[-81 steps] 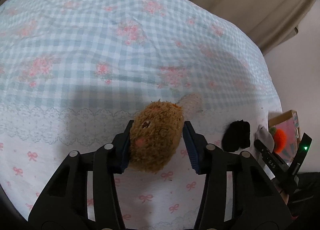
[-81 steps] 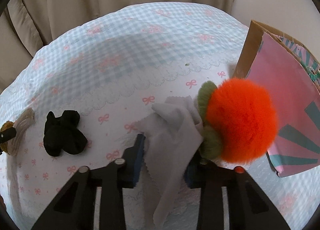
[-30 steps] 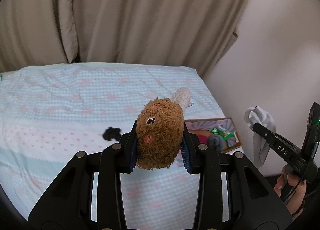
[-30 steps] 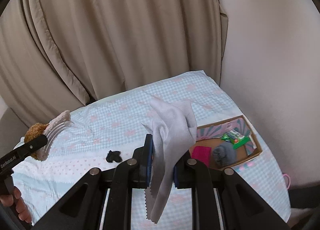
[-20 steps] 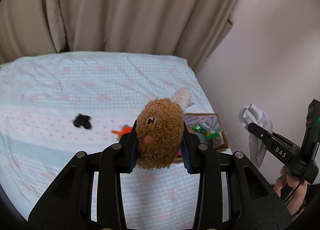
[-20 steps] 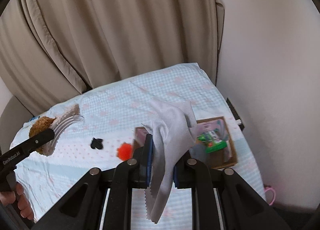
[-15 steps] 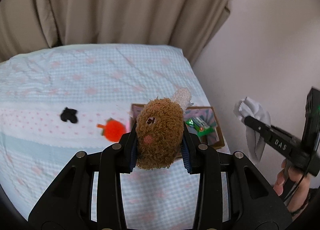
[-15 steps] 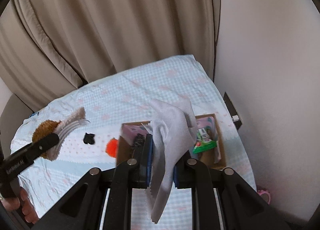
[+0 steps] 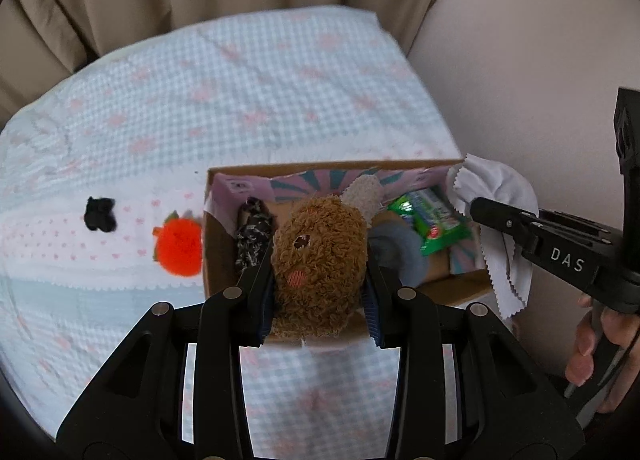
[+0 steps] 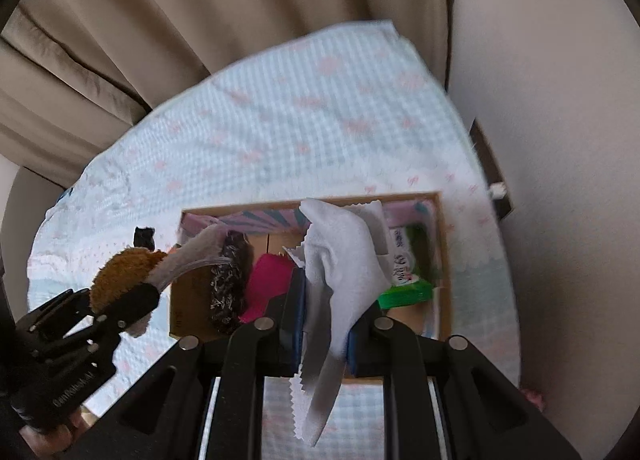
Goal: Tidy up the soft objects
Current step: 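Carry the white cloth and brown plush over the cardboard box with both tools, then lower both items into the box and open both tools, then move the left tool to the black fuzzy item while the right tool approaches the orange pompom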
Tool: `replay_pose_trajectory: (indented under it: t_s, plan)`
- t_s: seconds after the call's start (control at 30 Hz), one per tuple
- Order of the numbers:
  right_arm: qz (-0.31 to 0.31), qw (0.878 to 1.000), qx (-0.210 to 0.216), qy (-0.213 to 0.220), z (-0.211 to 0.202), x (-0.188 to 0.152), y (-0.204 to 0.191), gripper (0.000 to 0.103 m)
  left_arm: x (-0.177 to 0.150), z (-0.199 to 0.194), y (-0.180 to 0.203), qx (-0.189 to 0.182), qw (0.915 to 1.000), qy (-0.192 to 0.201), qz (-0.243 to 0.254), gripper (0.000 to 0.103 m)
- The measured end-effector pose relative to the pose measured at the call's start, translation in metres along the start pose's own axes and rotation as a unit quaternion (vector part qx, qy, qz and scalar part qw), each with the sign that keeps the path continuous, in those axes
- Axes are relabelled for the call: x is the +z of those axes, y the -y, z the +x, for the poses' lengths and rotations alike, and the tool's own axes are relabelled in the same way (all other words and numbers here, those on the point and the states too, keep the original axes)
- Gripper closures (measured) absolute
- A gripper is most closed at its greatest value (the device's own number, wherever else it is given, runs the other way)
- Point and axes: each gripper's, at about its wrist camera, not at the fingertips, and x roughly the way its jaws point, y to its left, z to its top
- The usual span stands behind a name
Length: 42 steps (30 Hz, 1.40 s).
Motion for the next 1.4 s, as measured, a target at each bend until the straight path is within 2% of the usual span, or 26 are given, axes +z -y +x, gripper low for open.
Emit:
replay_pose_trajectory:
  t_s: [0.23,0.4,0.43,0.47,0.5,0.53,0.57,0.6,0.7,0.93,1.0,1.07,1.2,1.4]
  plan:
    - [0.012,0.998,0.015,-0.057,0.050,0.014,0.018,0.088,0.000,0.069,-0.001,0.022,0.9972,-0.071,-0.003,0.070]
    - [0.020,0.996,0.022,-0.079,0.075,0.023,0.024,0.088,0.003,0.092,-0.001,0.026,0.9960,-0.086,-0.003,0.069]
    - [0.023,0.996,0.025,-0.081,0.080,0.024,0.024,0.088,0.004,0.094,-0.001,0.033,0.9959,-0.084,-0.002,0.061]
    - [0.024,0.996,0.029,-0.083,0.084,0.026,0.024,0.086,0.006,0.094,0.000,0.038,0.9958,-0.083,0.001,0.043]
    - [0.026,0.996,0.030,-0.085,0.086,0.027,0.023,0.070,0.007,0.093,0.001,0.043,0.9957,-0.082,0.005,0.028]
    - [0.028,0.995,0.035,-0.085,0.087,0.028,0.023,0.035,0.008,0.091,0.001,0.052,0.9955,-0.079,0.010,0.000]
    - [0.032,0.995,0.040,-0.082,0.086,0.028,0.024,0.015,0.008,0.087,0.001,0.059,0.9958,-0.069,0.013,0.000]
    - [0.036,0.995,0.044,-0.079,0.085,0.028,0.025,0.000,0.007,0.085,0.000,0.059,0.9960,-0.065,0.017,0.000]
    - [0.046,0.995,0.049,-0.072,0.080,0.024,0.029,0.000,0.004,0.082,-0.003,0.045,0.9964,-0.071,0.015,0.000]
    - [0.037,0.997,0.037,-0.054,0.062,0.017,0.026,0.000,0.001,0.060,-0.004,0.031,0.9979,-0.056,0.006,0.000]
    - [0.030,0.998,0.022,-0.041,0.051,0.015,0.022,0.000,0.000,0.051,-0.003,0.031,0.9982,-0.051,0.005,0.000]
    - [0.026,0.999,0.010,-0.035,0.043,0.014,0.019,0.000,-0.001,0.038,-0.003,0.033,0.9985,-0.042,0.007,0.000]
    - [0.015,1.000,0.014,-0.011,0.012,0.010,0.004,0.000,-0.006,0.004,-0.005,0.023,0.9996,-0.017,0.004,0.000]
    - [-0.027,0.999,0.002,0.025,-0.047,-0.002,-0.037,0.000,-0.019,-0.067,-0.017,0.015,0.9992,0.036,-0.013,0.000]
